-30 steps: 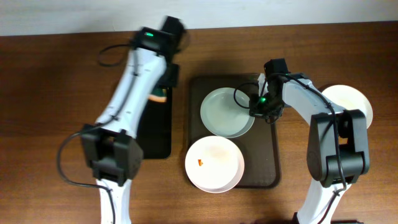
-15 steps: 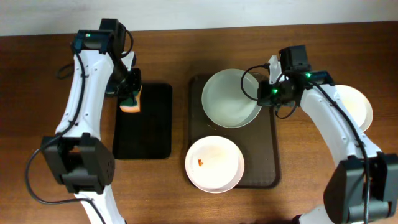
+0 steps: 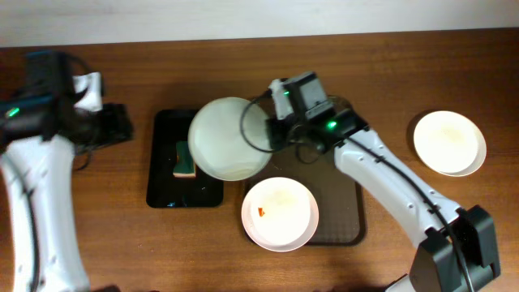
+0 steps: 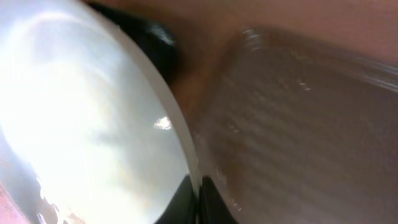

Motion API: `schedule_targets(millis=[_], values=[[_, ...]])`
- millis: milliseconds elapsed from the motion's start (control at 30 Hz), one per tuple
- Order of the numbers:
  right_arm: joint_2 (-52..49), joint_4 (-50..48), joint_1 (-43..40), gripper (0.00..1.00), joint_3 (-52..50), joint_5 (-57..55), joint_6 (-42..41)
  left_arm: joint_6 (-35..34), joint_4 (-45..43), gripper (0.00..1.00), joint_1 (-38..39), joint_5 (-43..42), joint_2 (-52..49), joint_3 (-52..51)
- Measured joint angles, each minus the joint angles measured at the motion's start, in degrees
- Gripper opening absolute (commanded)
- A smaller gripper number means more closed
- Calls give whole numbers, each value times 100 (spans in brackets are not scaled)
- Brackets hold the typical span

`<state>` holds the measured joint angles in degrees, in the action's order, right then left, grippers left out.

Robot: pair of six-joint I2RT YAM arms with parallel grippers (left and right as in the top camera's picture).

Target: Clean dirty plates on tray and stack at the side

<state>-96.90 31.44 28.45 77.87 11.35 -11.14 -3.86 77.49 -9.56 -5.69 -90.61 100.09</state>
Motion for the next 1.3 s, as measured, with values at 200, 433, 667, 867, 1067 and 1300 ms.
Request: schedule_targets(millis=[200, 433, 667, 867, 1067, 1300], values=[[-772, -2105, 1381, 4, 37, -861, 7, 0, 323, 70, -894, -413, 1512, 0], [-1047, -3093, 1513, 4, 13, -1137, 2085, 0, 452, 68, -898, -466, 1624, 0], [-1047, -3821, 1513, 4, 13, -1158, 3427, 0, 413, 69, -898, -466, 1624, 0], [-1047, -4186, 1515, 4, 13, -1158, 3639, 0, 415, 70, -898, -463, 1626, 0], [-1047, -4232, 1532, 4, 13, -1252, 3858, 0, 415, 70, -898, -463, 1626, 0], [-1043, -4234, 1565, 4, 13, -1460, 3954, 0, 413, 71, -898, -463, 1626, 0]])
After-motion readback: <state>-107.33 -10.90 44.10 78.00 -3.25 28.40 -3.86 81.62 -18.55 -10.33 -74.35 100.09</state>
